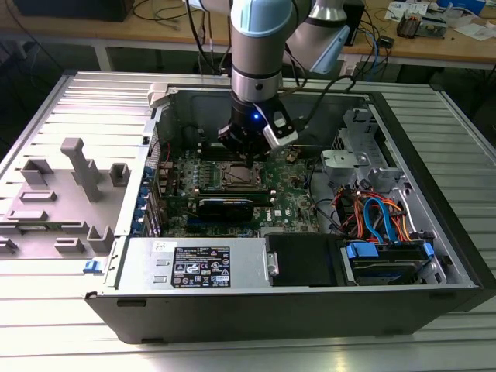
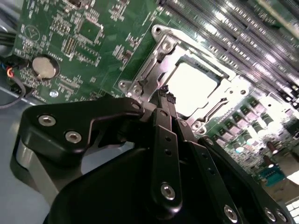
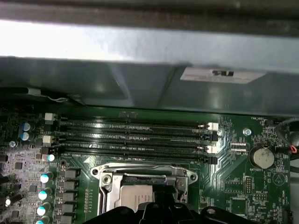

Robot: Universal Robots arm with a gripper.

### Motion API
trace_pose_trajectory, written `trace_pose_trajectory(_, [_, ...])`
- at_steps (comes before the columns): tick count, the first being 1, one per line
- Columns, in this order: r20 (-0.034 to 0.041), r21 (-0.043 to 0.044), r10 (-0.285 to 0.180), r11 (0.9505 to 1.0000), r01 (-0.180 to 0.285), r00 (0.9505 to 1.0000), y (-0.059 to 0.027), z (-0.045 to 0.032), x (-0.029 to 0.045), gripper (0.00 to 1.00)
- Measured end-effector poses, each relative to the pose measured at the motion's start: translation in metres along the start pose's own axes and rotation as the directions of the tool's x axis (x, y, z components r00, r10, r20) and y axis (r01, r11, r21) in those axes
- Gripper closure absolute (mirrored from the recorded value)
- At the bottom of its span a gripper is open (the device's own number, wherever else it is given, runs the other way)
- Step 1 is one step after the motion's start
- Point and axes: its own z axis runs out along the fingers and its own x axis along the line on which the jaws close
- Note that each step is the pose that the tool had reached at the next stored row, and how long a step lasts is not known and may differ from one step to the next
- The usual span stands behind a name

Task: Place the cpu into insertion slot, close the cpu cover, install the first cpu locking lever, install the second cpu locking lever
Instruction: 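Install the second cpu locking lever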

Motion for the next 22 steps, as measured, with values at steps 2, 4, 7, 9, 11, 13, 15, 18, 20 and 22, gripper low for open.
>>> trace_pose_trajectory(2, [0.0,0.0,0.0,1.0,0.0,1.0,-0.004,-0.0002,0.0002,0.89])
trace_pose_trajectory(4, [0.0,0.0,0.0,1.0,0.0,1.0,-0.0084,-0.0004,0.0005,0.89])
trace_pose_trajectory(7, [0.0,0.0,0.0,1.0,0.0,1.0,-0.0127,-0.0007,0.0007,0.89])
trace_pose_trajectory(9, [0.0,0.0001,0.0,1.0,0.0,1.0,-0.0144,-0.0008,0.0009,0.89])
trace_pose_trajectory(11, [-0.0001,0.0003,0.0,1.0,0.0,1.0,-0.0151,-0.0012,0.0009,0.89])
trace_pose_trajectory(13, [-0.0001,0.0001,0.0,1.0,0.0,1.0,-0.0152,-0.0031,0.0009,0.89])
trace_pose_trajectory(15, [0.0,0.0,0.0,1.0,0.0,1.0,-0.0153,-0.0092,0.0007,0.89])
trace_pose_trajectory(18, [-0.0001,0.0001,0.0,1.0,0.0,1.0,-0.0155,-0.0128,0.0007,0.89])
trace_pose_trajectory(20, [0.0001,0.0,0.0,1.0,0.0,1.0,-0.0156,-0.0133,0.0007,0.89])
trace_pose_trajectory(22, [-0.0001,0.0003,0.0,1.0,0.0,1.0,-0.0159,-0.0135,0.0007,0.89])
